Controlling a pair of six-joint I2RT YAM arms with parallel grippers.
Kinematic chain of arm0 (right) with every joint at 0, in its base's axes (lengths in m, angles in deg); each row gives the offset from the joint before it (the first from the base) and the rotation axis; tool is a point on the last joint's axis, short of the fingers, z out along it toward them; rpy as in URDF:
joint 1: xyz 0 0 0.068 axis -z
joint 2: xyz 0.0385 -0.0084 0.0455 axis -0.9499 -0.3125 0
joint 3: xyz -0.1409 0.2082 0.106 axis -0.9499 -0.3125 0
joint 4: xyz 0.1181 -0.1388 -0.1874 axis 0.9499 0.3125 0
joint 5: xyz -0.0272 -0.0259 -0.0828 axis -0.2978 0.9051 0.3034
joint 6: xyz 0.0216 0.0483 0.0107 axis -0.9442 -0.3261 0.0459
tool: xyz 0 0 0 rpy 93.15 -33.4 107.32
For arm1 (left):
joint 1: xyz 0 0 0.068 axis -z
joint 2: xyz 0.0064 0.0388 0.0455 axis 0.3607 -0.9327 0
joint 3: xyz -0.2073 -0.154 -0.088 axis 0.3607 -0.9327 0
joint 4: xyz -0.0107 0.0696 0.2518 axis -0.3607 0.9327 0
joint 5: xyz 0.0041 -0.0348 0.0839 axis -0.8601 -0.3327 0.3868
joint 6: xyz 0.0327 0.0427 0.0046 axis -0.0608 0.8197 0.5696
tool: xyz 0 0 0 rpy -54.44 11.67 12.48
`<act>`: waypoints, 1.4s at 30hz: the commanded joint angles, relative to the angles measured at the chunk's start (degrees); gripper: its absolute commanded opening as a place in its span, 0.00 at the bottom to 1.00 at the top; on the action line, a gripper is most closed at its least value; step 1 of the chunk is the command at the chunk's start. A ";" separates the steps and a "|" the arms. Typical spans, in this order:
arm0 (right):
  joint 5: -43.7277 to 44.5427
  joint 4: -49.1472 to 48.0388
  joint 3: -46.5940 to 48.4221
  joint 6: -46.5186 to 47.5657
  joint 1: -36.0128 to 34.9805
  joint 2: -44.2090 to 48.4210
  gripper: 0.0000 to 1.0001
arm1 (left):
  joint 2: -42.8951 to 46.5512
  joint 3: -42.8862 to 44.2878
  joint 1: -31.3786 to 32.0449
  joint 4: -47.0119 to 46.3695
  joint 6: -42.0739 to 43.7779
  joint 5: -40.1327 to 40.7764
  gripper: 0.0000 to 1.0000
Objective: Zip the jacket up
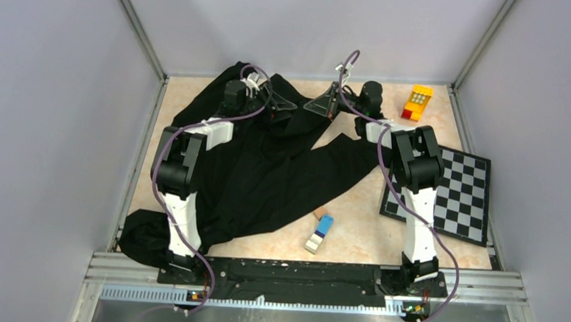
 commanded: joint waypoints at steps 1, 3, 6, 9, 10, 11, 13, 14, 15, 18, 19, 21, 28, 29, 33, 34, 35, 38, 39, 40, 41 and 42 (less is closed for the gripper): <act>-0.20 -3.15 0.25 1.14 -0.83 4.40 0.00 | -0.73 -0.12 -0.07 -5.69 -3.52 -0.15 0.48; -0.20 -3.21 0.38 1.17 -0.81 4.42 0.00 | -1.05 0.20 0.04 -6.12 -4.11 -0.36 0.47; -0.15 -3.53 0.41 0.88 -0.80 4.33 0.00 | -1.37 0.07 0.06 -7.16 -5.22 -0.47 0.47; -0.15 -3.58 0.45 0.79 -0.83 4.36 0.00 | -1.52 -0.79 0.06 -9.51 -7.17 -0.10 0.44; -0.23 -3.54 0.39 0.81 -0.84 4.32 0.00 | -1.69 -0.76 0.14 -10.14 -7.85 -0.06 0.43; -0.23 -3.60 0.42 0.83 -0.83 4.38 0.00 | -1.99 -0.56 0.15 -10.44 -8.01 -0.07 0.43; -0.29 -3.69 0.53 0.67 -0.80 4.31 0.00 | -2.28 -0.22 0.23 -10.65 -8.28 0.25 0.42; -0.33 -3.77 0.62 0.54 -0.84 4.28 0.00 | -2.37 -0.14 0.30 -10.80 -8.39 0.43 0.41; -0.32 -3.79 0.63 0.51 -0.77 4.31 0.00 | -2.46 0.09 0.32 -10.81 -8.42 0.43 0.41; -0.34 -3.80 0.72 0.43 -0.84 4.22 0.00 | -2.77 0.37 0.40 -10.90 -8.59 0.67 0.39; -0.31 -3.80 0.76 0.47 -0.84 4.22 0.00 | -2.85 0.59 0.41 -10.61 -8.41 0.78 0.39; -0.33 -3.96 0.72 0.40 -0.83 4.22 0.00 | -2.78 0.64 0.50 -9.95 -8.04 1.21 0.39; -0.42 -4.06 0.72 0.20 -0.93 4.05 0.00 | -3.01 -0.81 0.59 -14.92 -11.20 1.56 0.41; -0.42 -4.11 0.74 0.20 -0.93 4.05 0.00 | -3.18 -0.88 0.59 -15.67 -11.71 1.43 0.44; -0.50 -4.44 0.72 -0.08 -0.94 3.96 0.00 | -3.66 -0.87 0.63 -17.14 -12.76 0.85 0.44; -0.53 -4.42 0.72 -0.05 -1.01 4.00 0.00 | -3.61 -0.93 0.62 -17.41 -12.70 0.85 0.43; -0.54 -4.46 0.72 -0.04 -1.07 4.01 0.00 | -3.46 -0.97 0.60 -17.45 -12.56 0.95 0.41; -0.59 -4.63 0.54 -0.16 -1.15 3.96 0.00 | -3.07 -1.11 0.58 -17.12 -11.99 1.27 0.38; -0.60 -4.67 0.54 -0.21 -1.19 4.02 0.00 | -3.11 -1.05 0.59 -16.94 -11.94 1.28 0.38; -0.53 -4.71 0.46 -0.25 -1.13 4.06 0.00 | -3.27 -0.86 0.59 -16.93 -12.05 1.24 0.37; -0.54 -4.70 0.53 -0.22 -1.19 4.09 0.00 | -3.42 -0.86 0.59 -16.96 -12.15 1.27 0.35; -0.59 -4.76 0.54 -0.22 -1.25 4.05 0.00 | -3.47 -0.74 0.66 -16.67 -12.13 1.27 0.34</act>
